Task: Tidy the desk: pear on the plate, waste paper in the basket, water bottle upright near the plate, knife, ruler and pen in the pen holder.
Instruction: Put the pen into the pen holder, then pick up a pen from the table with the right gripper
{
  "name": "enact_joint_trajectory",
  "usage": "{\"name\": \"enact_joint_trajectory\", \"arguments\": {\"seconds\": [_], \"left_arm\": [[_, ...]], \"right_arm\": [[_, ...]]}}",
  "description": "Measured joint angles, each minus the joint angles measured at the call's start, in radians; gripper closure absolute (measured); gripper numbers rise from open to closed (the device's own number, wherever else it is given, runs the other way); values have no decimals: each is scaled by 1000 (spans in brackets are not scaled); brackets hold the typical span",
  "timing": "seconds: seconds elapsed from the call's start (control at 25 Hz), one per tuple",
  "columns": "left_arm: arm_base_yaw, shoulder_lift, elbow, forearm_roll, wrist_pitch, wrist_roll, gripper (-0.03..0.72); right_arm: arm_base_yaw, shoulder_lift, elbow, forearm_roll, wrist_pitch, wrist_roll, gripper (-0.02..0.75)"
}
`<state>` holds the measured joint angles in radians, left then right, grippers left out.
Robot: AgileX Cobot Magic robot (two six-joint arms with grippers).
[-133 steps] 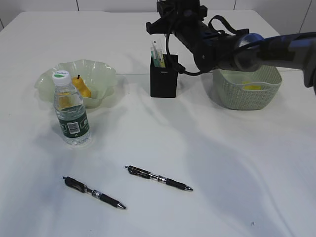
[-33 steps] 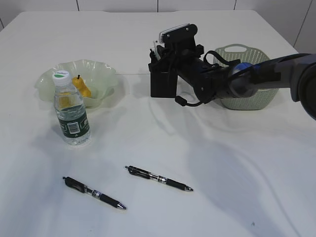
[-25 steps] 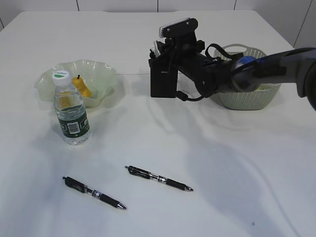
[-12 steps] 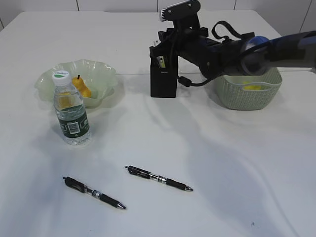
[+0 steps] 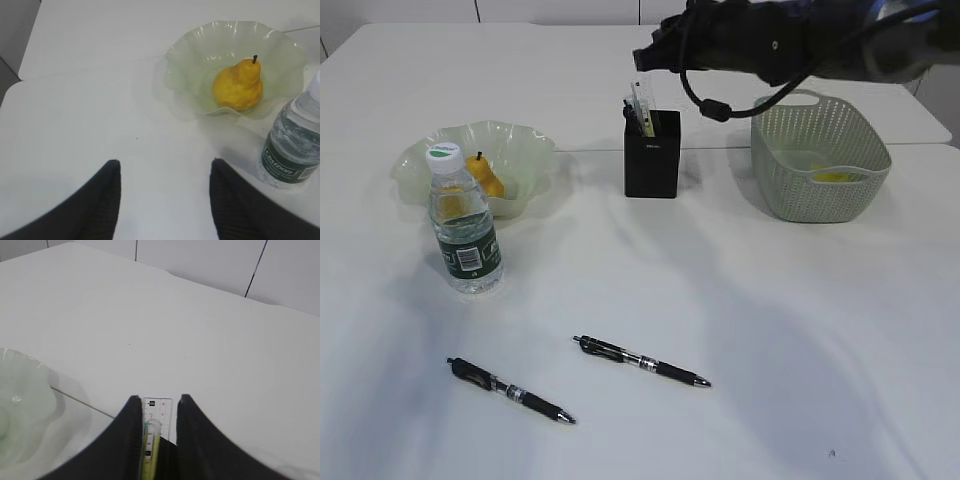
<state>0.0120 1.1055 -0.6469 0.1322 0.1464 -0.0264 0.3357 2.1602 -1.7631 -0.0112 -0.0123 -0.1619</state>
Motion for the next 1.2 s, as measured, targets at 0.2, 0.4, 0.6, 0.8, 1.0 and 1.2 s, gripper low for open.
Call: {"name": "enact_joint_trajectory", "arguments": {"seconds": [0.2,0.4,0.6,0.8,1.0,1.2], "left_arm": [[0,0,0,7,0,0,286],[0,0,0,11,0,0,286],[0,0,0,16,0,0,286],[0,0,0,18,0,0,286],[0,0,0,18,0,0,286],[0,0,0,18,0,0,286]], "right_arm": [[0,-79,0,0,132,0,557],[15,-156,0,0,327,0,556],[26,-227,0,2,481,0,554],[29,-280,0,4,577,0,554],[29,-319,17,60,581,0,554],[51,-402,223,84,400,0,554]]}}
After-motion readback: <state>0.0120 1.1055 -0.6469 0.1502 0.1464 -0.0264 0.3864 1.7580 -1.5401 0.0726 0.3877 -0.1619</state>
